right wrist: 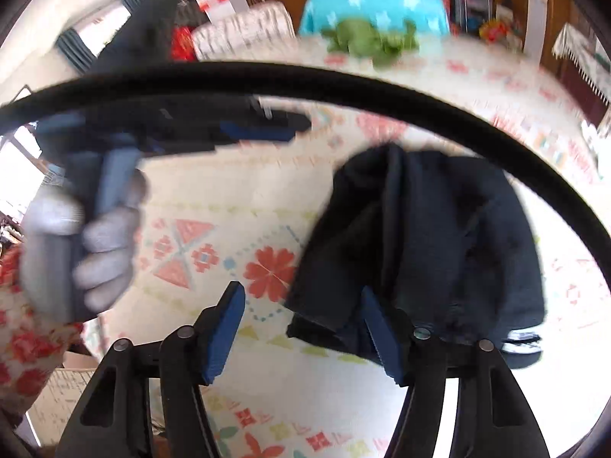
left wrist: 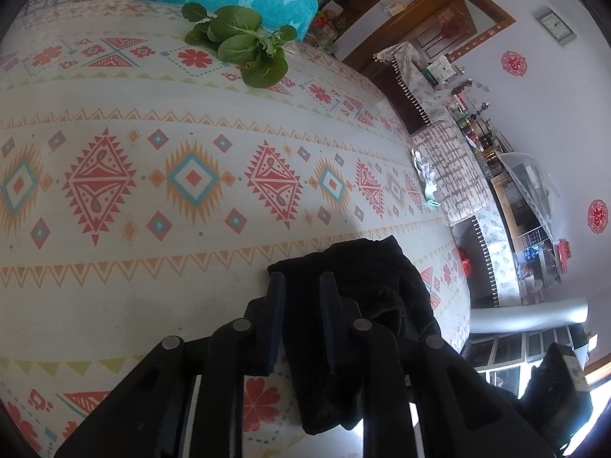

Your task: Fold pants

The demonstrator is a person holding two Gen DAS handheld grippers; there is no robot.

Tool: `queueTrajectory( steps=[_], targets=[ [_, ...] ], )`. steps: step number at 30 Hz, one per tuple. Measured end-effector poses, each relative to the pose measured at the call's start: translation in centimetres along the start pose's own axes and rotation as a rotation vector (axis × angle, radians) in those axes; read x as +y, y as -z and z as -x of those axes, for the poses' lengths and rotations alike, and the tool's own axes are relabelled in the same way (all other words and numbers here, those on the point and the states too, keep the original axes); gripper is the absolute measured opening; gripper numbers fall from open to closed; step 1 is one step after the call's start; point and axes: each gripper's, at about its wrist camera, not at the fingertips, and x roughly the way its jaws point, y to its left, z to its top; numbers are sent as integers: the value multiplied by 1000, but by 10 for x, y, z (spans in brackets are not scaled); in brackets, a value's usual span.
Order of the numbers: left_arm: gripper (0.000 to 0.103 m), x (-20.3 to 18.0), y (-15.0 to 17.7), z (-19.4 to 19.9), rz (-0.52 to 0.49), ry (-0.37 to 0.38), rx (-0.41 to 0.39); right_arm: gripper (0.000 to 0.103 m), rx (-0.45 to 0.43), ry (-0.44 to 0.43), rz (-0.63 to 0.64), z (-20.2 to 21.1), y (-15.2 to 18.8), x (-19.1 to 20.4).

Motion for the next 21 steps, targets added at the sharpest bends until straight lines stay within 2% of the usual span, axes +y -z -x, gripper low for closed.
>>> queueTrajectory(
  steps=[4,6,8,10,14,19,21],
  targets=[
    [22,0,5,14,-2,-21,-28,69,-85,-25,-51,46,-2,-12],
    [24,-2,10,19,-7,-43,-40,69,-139,32,-111,60,-9,-31],
    [26,-3,14,23,-16,-70,-49,69,-149,154,-137,59,-20,-47],
    [30,-6,19,28,-20,-78,-58,69,-115,247,-132,44,-32,-56],
    [31,-10,33,36,-31,-85,-66,68,-20,284,-92,-2,-53,-60],
    [34,-11,54,42,-33,-87,-68,68,108,309,19,-59,-83,-43],
    [35,-10,61,40,-31,-97,-58,72,128,329,52,-71,-92,-39]
  ],
)
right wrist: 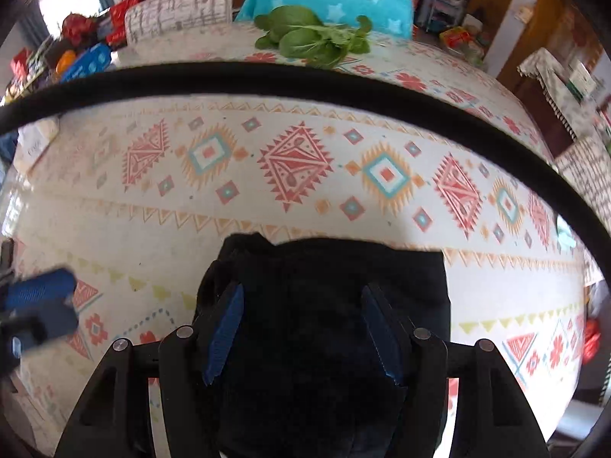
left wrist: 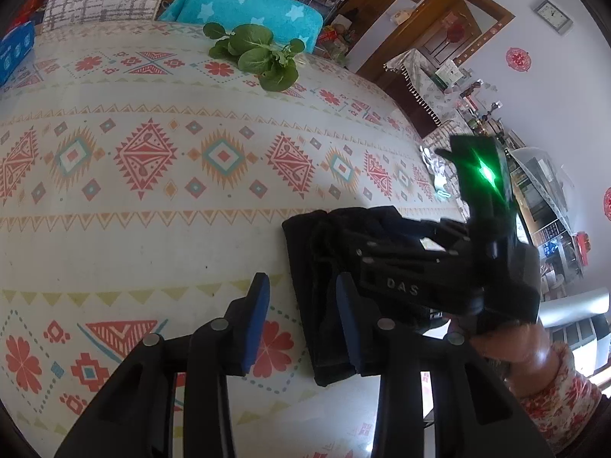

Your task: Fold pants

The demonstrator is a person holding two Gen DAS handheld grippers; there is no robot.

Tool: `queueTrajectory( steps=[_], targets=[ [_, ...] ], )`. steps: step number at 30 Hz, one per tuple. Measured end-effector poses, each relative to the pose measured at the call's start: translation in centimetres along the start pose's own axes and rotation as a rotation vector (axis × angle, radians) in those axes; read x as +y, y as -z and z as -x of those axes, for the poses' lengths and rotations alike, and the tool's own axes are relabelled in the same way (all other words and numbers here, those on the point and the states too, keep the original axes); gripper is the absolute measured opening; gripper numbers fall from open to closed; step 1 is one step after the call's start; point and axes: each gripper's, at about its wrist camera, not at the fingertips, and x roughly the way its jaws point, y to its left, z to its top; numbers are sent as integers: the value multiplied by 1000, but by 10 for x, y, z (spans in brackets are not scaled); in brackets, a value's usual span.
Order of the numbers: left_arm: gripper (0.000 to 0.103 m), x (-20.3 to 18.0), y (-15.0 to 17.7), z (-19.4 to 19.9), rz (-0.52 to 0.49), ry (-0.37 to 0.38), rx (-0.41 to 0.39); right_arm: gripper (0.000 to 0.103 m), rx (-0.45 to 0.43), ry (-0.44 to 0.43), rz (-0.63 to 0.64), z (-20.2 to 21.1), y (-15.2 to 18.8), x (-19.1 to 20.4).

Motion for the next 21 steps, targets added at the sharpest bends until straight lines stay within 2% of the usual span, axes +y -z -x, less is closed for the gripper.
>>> queueTrajectory(
  steps=[1,3,5,7,11,12,14,17,19,21],
  targets=[
    [35,0,3,-2,3,-5,7,77,12,13,26,-5,-6,5],
    [35,1,7,-5,12,-8,19,78,23,-25,53,-6,-11,11],
    [35,1,5,-7,18,-17,20,76,-32,-87,14,10,-11,2],
    [35,-1,0,-9,25,-22,13,76,-118,-112,-72,37,-3,-20],
    [35,-15,-18,-16,19,-10,0,75,-215,-79,-169,73,29,-52],
    [35,-22,-24,-19,9,-4,-2,74,-224,-72,-195,76,39,-61],
    [36,-40,-35,-29,-25,-4,-5,61,-232,-64,-251,80,60,-74],
    [39,-69,-45,-54,-96,4,29,45,-206,-118,-328,73,87,-82],
    [39,-82,-44,-73,-135,15,67,45,-174,-146,-325,63,103,-77],
    [39,-88,-42,-91,-165,-23,92,45,-150,-139,-301,54,116,-65]
  ],
)
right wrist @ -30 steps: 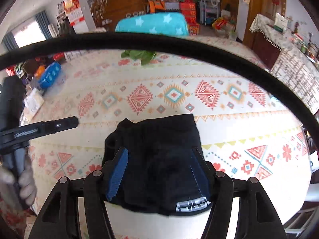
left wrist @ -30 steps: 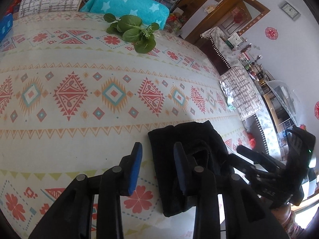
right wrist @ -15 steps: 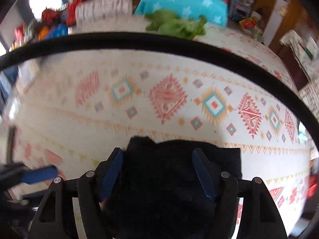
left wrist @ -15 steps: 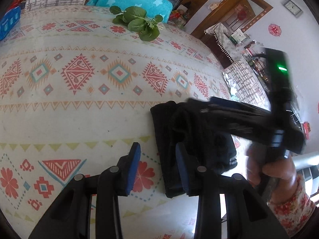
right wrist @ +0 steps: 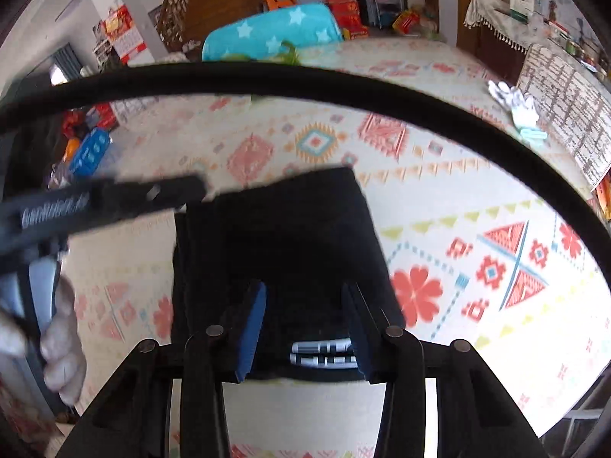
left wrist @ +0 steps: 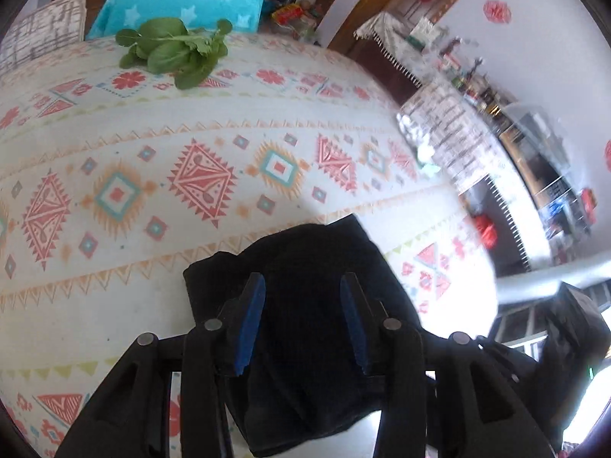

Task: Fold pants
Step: 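Lower the folded bundle onto the table with the right tool and press it flat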

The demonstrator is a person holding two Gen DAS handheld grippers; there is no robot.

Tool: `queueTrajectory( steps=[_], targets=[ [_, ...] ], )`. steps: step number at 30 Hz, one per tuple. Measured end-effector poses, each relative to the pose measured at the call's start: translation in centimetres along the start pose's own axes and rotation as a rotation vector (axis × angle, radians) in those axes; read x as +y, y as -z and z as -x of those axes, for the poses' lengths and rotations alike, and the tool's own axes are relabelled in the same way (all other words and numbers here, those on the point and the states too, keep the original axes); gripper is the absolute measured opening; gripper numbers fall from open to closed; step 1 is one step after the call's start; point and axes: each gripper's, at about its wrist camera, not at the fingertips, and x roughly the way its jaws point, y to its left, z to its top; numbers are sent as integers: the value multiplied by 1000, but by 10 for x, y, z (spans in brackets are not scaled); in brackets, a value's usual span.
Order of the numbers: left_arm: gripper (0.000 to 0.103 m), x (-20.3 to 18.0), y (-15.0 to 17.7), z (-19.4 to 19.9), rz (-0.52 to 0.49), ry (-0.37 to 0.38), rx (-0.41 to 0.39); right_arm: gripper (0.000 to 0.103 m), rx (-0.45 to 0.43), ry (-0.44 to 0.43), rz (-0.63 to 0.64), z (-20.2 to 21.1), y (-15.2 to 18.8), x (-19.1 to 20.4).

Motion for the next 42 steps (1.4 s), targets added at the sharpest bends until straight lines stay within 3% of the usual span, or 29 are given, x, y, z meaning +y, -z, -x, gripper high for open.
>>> queueTrajectory(
  steps=[5,8,13,17,20,28,31,33,36,39,42],
  targets=[
    [42,8,-2,-20,-20,-81,18,46,32,65,70,-18,22,6],
    [48,28,9,-38,31,-84,55,49,23,124,138,-27,29,14],
    [48,18,9,-21,-7,-97,27,57,37,137,190,-28,28,22],
    [48,19,5,9,7,-88,-25,57,-8,56,115,0,15,10],
    [48,30,8,32,41,-95,-59,57,-46,50,78,19,6,5],
    [48,53,31,76,93,-254,-152,57,-1,60,121,-15,-8,32],
    [48,60,41,86,102,-308,-167,68,91,67,108,-47,-13,37],
    [48,60,48,90,82,-355,-180,71,99,92,104,-56,-14,40],
    [51,57,56,93,61,-403,-196,73,99,100,130,-53,-15,44],
    [55,51,63,92,48,-420,-195,73,70,58,50,-35,-15,30],
    [55,46,72,91,57,-428,-189,73,19,76,1,-9,-12,15]
  ],
)
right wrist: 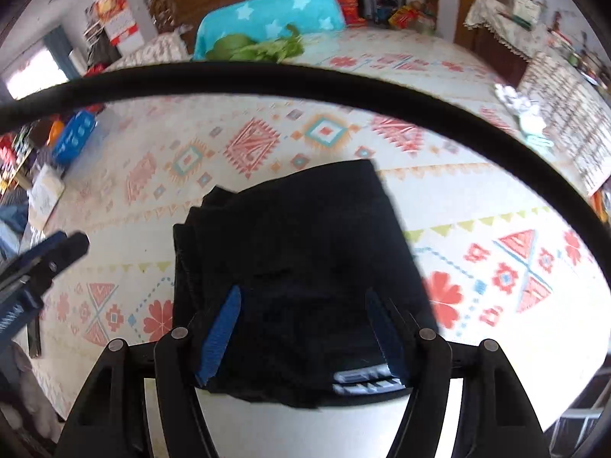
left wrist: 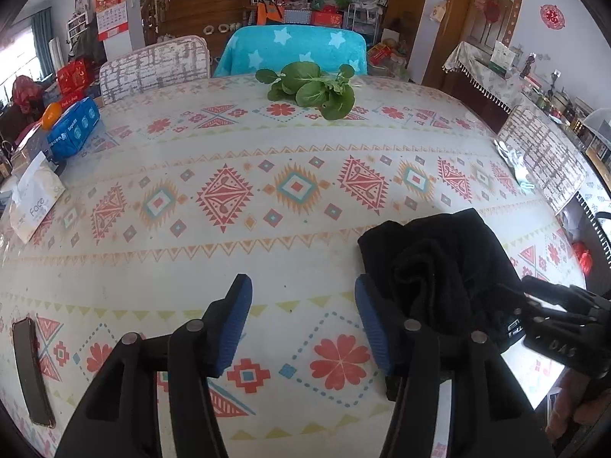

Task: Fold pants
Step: 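Lower the folded bundle onto the table with the right tool and press it flat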

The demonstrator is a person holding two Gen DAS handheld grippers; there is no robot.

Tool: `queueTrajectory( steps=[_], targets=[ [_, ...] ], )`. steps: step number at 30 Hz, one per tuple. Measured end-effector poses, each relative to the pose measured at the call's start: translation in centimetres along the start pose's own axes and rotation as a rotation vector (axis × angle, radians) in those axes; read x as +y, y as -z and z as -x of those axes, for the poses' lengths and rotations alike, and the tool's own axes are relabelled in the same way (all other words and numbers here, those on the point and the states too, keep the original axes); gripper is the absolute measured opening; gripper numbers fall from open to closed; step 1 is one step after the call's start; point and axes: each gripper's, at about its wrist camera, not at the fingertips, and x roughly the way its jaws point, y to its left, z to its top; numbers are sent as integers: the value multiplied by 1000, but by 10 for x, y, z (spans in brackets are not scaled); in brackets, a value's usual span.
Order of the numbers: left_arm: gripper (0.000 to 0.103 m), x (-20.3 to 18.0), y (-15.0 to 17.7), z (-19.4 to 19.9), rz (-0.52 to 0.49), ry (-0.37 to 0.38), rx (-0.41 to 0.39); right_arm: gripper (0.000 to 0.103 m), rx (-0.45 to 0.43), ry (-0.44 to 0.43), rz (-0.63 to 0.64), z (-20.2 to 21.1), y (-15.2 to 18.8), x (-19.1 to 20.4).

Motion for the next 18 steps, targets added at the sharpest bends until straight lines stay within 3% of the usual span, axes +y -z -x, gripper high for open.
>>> queueTrajectory(
  steps=[4,8,14,18],
  targets=[
    [55,2,17,6,65,-21,29,73,-25,25,-69,24,17,-36],
    [55,0,32,17,116,-60,34,73,68,-24,-39,17,43,-55],
    [55,-12,35,42,127,-112,0,73,196,-95,90,-27,47,-26],
    [57,-7,35,58,151,-146,-33,76,188,-70,95,-45,34,-12]
  ],
)
